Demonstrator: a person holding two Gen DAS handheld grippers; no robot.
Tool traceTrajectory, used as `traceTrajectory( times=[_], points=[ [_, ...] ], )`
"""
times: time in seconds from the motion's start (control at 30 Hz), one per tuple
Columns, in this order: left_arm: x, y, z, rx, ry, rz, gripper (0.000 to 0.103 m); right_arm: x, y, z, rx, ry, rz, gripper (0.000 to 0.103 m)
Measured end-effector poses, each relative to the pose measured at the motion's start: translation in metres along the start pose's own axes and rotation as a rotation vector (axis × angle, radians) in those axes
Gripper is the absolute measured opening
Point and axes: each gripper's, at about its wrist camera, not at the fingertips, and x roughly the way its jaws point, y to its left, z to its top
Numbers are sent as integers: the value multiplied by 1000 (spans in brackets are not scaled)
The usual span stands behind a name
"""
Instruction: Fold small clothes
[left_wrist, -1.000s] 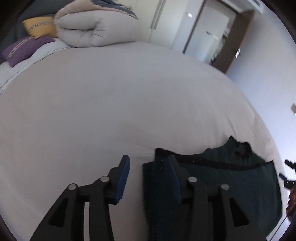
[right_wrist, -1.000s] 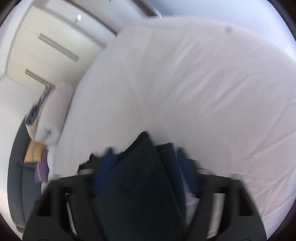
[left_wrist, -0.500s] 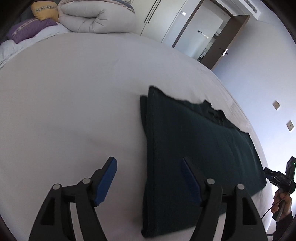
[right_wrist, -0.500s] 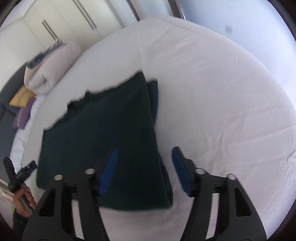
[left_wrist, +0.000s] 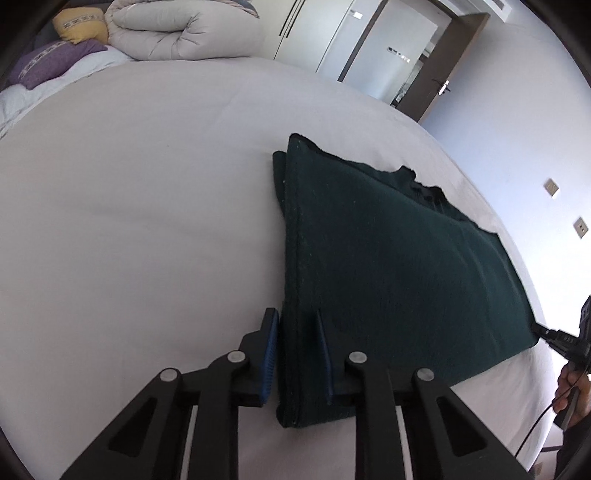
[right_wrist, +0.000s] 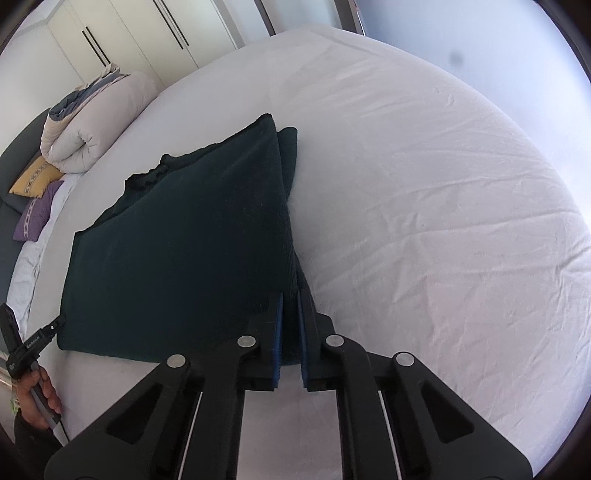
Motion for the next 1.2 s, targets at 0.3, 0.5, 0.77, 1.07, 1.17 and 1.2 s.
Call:
traceTrajectory(
  times=[0.3,0.5,0.77,1.07,1.17,1.2],
  points=[
    [-3,2,-3,-15,0,-15,44,3,-5,3,38,10,54,8],
    [2,-9,-3,49,12,12,10,13,4,6,-26,20,11,5],
    [-9,-8,-7,92,9,2,7,-4,0,-15,-9,10,-20,4],
    [-20,-2,-28,89,9,2,5,5,-13,-18,50,14,3,4],
    [-18,2,-34,67,7,3,5,7,-13,-19,38,17,1,4],
    [-16,4,-33,50,12,-3,6,8,-13,-19,34,21,0,4]
  ],
)
